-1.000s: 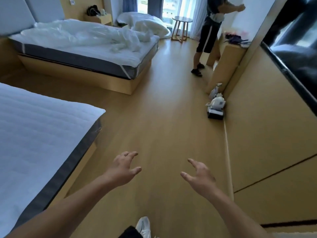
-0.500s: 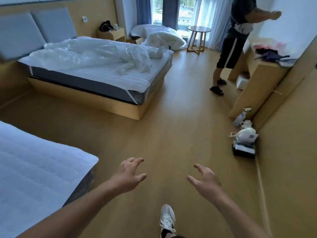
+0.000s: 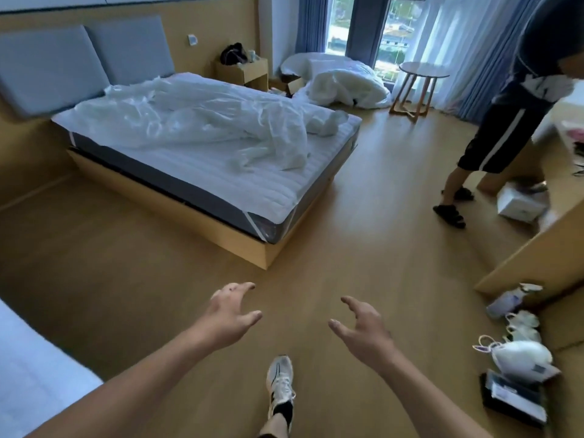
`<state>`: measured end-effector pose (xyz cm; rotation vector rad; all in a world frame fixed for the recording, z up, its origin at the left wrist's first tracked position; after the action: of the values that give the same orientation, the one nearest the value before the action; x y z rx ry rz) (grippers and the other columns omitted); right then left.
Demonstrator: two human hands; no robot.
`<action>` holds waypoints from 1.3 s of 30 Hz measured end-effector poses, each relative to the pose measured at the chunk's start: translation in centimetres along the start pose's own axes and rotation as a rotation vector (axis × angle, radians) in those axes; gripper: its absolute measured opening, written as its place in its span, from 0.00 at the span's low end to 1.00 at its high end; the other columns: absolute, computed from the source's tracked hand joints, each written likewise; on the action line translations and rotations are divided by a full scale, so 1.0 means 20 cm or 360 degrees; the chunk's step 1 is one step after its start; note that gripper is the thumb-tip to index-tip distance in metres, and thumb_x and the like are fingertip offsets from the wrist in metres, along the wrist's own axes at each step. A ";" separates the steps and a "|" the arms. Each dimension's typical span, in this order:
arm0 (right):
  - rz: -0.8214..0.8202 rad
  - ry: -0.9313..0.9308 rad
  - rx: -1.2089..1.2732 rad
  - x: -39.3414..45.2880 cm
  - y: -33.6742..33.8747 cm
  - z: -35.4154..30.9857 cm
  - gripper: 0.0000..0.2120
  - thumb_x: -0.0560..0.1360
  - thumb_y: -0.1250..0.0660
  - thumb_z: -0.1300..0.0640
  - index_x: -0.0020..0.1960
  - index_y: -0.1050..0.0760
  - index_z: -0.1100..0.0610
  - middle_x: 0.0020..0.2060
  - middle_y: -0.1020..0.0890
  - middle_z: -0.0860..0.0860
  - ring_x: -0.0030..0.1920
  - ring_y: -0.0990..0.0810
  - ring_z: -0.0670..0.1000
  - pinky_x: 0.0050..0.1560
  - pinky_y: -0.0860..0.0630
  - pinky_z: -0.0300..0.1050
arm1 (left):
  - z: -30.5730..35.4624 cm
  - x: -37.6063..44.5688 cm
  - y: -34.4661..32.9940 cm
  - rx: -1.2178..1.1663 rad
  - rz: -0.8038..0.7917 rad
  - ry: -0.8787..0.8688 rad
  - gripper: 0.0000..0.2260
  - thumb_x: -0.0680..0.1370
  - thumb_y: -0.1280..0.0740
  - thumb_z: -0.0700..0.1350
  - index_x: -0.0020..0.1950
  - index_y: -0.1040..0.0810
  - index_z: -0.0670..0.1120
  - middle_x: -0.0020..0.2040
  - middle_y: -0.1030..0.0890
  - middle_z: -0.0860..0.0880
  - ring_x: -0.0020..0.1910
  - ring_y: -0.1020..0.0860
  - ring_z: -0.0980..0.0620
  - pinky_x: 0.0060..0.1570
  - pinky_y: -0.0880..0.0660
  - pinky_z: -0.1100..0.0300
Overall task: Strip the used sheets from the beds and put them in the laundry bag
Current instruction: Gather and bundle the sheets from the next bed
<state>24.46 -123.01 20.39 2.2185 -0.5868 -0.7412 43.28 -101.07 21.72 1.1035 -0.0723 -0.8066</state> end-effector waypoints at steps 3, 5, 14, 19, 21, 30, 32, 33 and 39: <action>-0.0013 -0.0080 -0.0034 0.41 0.13 -0.04 0.32 0.78 0.29 0.43 0.78 0.32 0.50 0.71 0.26 0.51 0.72 0.28 0.50 0.70 0.30 0.44 | 0.11 0.49 0.09 -0.0020 -0.0049 -0.0021 0.30 0.79 0.31 0.57 0.80 0.35 0.53 0.76 0.31 0.49 0.75 0.33 0.48 0.73 0.34 0.54; -0.0014 -0.0147 -0.0071 0.67 0.24 -0.06 0.32 0.78 0.29 0.43 0.79 0.33 0.49 0.72 0.26 0.50 0.72 0.28 0.50 0.69 0.31 0.42 | 0.19 0.79 0.17 -0.0034 -0.0086 -0.0016 0.31 0.79 0.31 0.58 0.80 0.35 0.53 0.77 0.32 0.49 0.75 0.33 0.48 0.73 0.33 0.53; 0.0022 -0.0241 -0.0068 1.77 0.68 -0.22 0.32 0.77 0.28 0.42 0.78 0.32 0.48 0.70 0.24 0.50 0.69 0.25 0.50 0.68 0.27 0.46 | 0.47 1.94 0.53 -0.0091 -0.0128 -0.0033 0.30 0.79 0.29 0.56 0.79 0.34 0.52 0.75 0.29 0.49 0.72 0.29 0.49 0.71 0.30 0.53; -0.0070 -0.0123 -0.0112 2.59 0.77 -0.31 0.32 0.77 0.27 0.44 0.78 0.32 0.51 0.69 0.24 0.52 0.69 0.25 0.51 0.69 0.29 0.44 | 0.42 2.61 0.60 -0.0079 -0.0095 0.0125 0.31 0.79 0.30 0.57 0.79 0.34 0.52 0.76 0.30 0.49 0.74 0.30 0.49 0.72 0.32 0.55; -0.0143 -0.0067 -0.0161 2.93 0.82 -0.39 0.32 0.78 0.28 0.44 0.78 0.32 0.50 0.69 0.24 0.53 0.68 0.25 0.51 0.68 0.31 0.43 | 0.40 2.84 0.64 -0.0131 -0.0057 0.0246 0.31 0.79 0.30 0.57 0.79 0.34 0.52 0.77 0.31 0.49 0.75 0.31 0.48 0.72 0.33 0.55; -0.0414 0.0130 -0.0434 4.13 1.04 -0.83 0.33 0.78 0.29 0.41 0.79 0.35 0.46 0.70 0.25 0.49 0.69 0.26 0.50 0.68 0.27 0.47 | 0.41 3.69 0.93 -0.0395 0.0085 0.0618 0.29 0.81 0.32 0.57 0.80 0.35 0.52 0.77 0.32 0.48 0.74 0.31 0.46 0.70 0.32 0.54; -0.0482 0.0133 -0.0480 4.34 1.02 -0.89 0.33 0.77 0.29 0.40 0.79 0.35 0.46 0.71 0.25 0.48 0.70 0.26 0.50 0.68 0.28 0.46 | 0.39 3.89 0.93 -0.0439 0.0053 0.0673 0.29 0.81 0.32 0.57 0.80 0.35 0.51 0.77 0.32 0.48 0.74 0.31 0.46 0.70 0.32 0.54; -0.0516 0.0131 -0.0498 4.44 1.01 -0.91 0.34 0.77 0.30 0.40 0.79 0.35 0.46 0.71 0.26 0.48 0.70 0.26 0.50 0.69 0.28 0.46 | 0.37 4.00 0.92 -0.0462 0.0028 0.0701 0.29 0.81 0.32 0.57 0.80 0.35 0.51 0.77 0.32 0.47 0.74 0.31 0.46 0.70 0.32 0.54; -0.0715 0.0014 -0.0675 4.97 0.88 -0.92 0.34 0.77 0.30 0.38 0.79 0.34 0.47 0.69 0.25 0.48 0.67 0.24 0.48 0.66 0.27 0.43 | 0.22 4.73 0.76 -0.0698 -0.0097 0.0916 0.35 0.78 0.30 0.60 0.81 0.38 0.51 0.78 0.35 0.46 0.74 0.31 0.44 0.70 0.31 0.54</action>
<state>106.11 -184.62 11.19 1.9611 0.0859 -0.9760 117.77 -159.29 5.18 0.8824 0.5979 -0.4980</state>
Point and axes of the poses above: each hand's wrist, its own x-axis towards the middle knuckle, its own y-axis out of the back of the hand, z = x × y, the point moved 4 cm from there along x, towards the middle knuckle
